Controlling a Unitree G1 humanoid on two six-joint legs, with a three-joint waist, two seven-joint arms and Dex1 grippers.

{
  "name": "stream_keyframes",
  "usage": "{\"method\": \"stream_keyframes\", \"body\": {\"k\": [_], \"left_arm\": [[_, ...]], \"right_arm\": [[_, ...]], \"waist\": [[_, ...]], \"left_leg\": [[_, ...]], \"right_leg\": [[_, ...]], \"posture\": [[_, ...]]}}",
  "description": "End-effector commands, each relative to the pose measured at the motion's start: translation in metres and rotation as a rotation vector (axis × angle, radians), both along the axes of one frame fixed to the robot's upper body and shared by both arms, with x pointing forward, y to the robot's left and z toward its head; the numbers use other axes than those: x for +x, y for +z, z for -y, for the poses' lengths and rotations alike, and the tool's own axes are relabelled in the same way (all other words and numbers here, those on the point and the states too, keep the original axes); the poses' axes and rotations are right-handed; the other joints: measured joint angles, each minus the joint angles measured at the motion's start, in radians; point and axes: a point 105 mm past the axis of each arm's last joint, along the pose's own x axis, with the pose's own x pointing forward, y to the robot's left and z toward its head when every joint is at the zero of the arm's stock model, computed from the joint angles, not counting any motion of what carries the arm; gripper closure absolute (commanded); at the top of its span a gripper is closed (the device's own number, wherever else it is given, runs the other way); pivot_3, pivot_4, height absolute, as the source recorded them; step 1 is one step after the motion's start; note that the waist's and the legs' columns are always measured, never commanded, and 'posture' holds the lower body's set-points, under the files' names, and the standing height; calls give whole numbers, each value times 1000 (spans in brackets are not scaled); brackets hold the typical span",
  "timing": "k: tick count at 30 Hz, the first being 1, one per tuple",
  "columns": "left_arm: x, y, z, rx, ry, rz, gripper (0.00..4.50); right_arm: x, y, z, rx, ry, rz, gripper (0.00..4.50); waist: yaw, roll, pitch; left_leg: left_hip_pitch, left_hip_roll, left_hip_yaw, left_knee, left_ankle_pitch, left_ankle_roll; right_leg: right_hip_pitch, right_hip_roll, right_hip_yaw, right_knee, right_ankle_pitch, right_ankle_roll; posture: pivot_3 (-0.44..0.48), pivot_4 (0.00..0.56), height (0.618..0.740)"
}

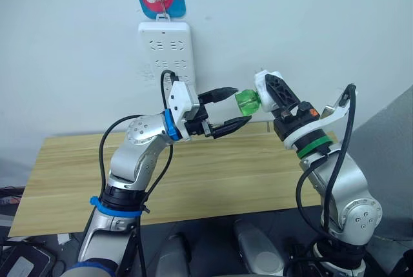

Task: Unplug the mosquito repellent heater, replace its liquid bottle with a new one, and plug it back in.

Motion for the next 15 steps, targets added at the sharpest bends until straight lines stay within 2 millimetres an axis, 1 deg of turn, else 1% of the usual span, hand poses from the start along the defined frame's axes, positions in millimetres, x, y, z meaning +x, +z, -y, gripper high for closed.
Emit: {"method": "stream_keyframes", "body": {"k": [1, 11, 13, 15], "left_arm": [[-6, 15, 3, -32, -8, 72, 685], [-5, 13, 8, -38, -24, 64, 685], [-4, 14, 9, -44, -26, 63, 1071], [-2, 13, 9, -33, -25, 70, 1564]], "right_arm": [[-10, 11, -2, 34, 31, 55, 1542], [-12, 11, -6, 39, 58, 53, 1542], [-12, 11, -8, 41, 65, 53, 1542], [-12, 11, -8, 42, 68, 53, 1542]], "waist": [[1, 0, 0], [3, 0, 0], [3, 0, 0], [4, 0, 0]], "left_leg": [[0, 0, 0, 0, 0, 0], [0, 0, 0, 0, 0, 0], [0, 0, 0, 0, 0, 0], [0, 0, 0, 0, 0, 0]], "right_leg": [[0, 0, 0, 0, 0, 0], [0, 0, 0, 0, 0, 0], [0, 0, 0, 0, 0, 0], [0, 0, 0, 0, 0, 0]], "posture": [[-310, 225, 723], [-304, 226, 723], [-302, 226, 723], [-303, 227, 723]]}}
